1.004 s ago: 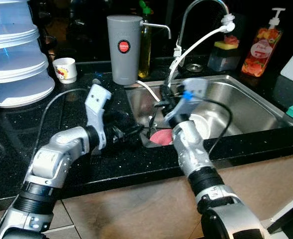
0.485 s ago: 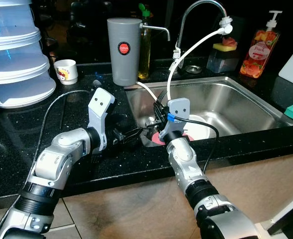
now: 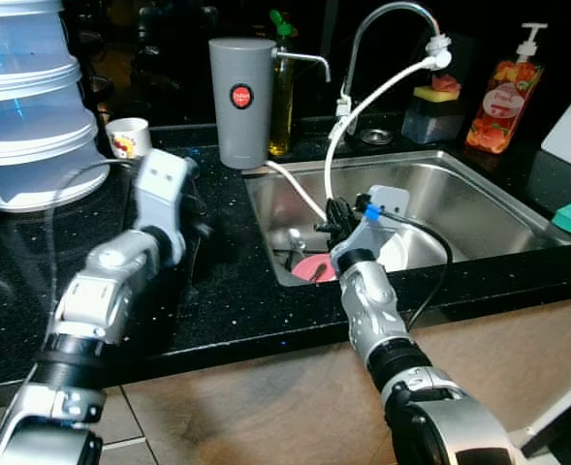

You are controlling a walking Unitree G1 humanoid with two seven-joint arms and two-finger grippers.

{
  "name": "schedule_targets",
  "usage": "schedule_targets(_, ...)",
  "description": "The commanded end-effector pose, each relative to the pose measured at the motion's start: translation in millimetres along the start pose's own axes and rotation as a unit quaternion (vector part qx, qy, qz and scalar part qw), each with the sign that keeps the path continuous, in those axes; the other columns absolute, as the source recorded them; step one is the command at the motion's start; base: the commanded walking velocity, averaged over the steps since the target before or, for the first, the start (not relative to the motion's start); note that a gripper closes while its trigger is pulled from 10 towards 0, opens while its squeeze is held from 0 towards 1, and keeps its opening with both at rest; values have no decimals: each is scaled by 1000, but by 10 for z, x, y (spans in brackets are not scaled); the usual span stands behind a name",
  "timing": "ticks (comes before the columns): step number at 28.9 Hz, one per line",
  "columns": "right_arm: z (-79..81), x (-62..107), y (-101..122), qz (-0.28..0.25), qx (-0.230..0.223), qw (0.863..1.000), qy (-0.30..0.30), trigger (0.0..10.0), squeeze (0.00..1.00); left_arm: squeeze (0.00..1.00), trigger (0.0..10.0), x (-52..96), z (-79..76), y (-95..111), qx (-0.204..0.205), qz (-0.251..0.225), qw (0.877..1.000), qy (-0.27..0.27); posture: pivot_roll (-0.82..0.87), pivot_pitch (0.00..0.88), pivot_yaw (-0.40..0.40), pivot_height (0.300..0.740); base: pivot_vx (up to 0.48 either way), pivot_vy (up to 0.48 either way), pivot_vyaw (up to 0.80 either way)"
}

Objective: Kitchen organization

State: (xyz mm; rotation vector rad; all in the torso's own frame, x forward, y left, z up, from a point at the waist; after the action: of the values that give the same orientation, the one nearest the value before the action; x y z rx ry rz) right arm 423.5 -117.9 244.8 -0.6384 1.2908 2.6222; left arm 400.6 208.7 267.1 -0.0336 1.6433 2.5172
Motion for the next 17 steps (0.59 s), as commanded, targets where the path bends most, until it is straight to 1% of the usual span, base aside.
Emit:
schedule_targets(1,108,-48,78,-2,-40,999,27,10000,0,0,10000,24,168,-48,-26,14,999,35,69,42,-3,740,0,0,0)
schedule_targets(2,249,-45,145,11,-58,995,80,10000,0,0,10000,76,294,-65,-47,20,998,35,69,43,-4,740,0,0,0)
schedule_targets(3,299,-35,162,17,-60,993,99,10000,0,0,10000,96,322,-66,-50,21,998,30,69,43,-4,740,0,0,0)
schedule_targets(5,322,-28,167,20,-59,992,108,10000,0,0,10000,105,329,-66,-51,22,998,25,69,43,-4,740,0,0,0)
schedule_targets(6,368,-8,158,36,-63,989,126,10000,0,0,10000,126,329,-56,-43,17,999,13,68,44,-3,740,0,0,0)
schedule_targets(7,368,-8,158,36,-63,989,126,10000,0,0,10000,126,329,-56,-43,17,999,13,68,44,-3,740,0,0,0)
schedule_targets(8,431,36,138,61,-65,984,154,10000,0,0,10000,162,311,-24,-25,5,1000,-11,68,45,-2,740,0,0,0)
schedule_targets(9,431,36,138,61,-65,984,154,10000,0,0,10000,162,311,-24,-25,5,1000,-11,68,45,-2,740,0,0,0)
schedule_targets(10,493,95,117,87,-71,977,181,10000,0,0,10000,202,293,10,-12,-9,999,-30,68,46,-2,740,0,0,0)
schedule_targets(12,606,245,82,131,-82,959,236,10000,0,0,10000,321,185,130,20,-60,994,-93,68,47,-2,740,0,0,0)
schedule_targets(13,606,245,82,131,-82,959,236,10000,0,0,10000,321,185,130,20,-60,994,-93,68,47,-2,740,0,0,0)
schedule_targets(14,639,307,78,146,-91,952,253,10000,0,0,10000,389,121,204,39,-93,987,-125,69,49,-3,740,0,0,0)
schedule_targets(15,639,307,78,146,-91,952,253,10000,0,0,10000,389,121,204,39,-93,987,-125,69,49,-3,740,0,0,0)
schedule_targets(16,664,369,71,161,-102,944,269,10000,0,0,10000,465,67,236,41,-113,980,-158,70,50,-6,740,0,0,0)
schedule_targets(17,677,425,61,175,-109,937,281,10000,0,0,10000,537,25,238,46,-123,973,-190,70,50,-6,740,0,0,0)
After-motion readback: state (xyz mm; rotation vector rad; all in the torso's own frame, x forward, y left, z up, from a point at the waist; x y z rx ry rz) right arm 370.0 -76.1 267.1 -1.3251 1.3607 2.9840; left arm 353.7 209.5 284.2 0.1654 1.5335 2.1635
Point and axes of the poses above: a point about 5 cm out from each wrist's last joint towards the gripper, its own x axis pointing back from the gripper into the wrist, its own y axis along the axis of the wrist's last joint, z = x × y, the point moved 3 cm from there along -x, pointing out of the wrist towards the gripper, and after that the axes turned 11 degrees about -x, right-handed, at the moved point
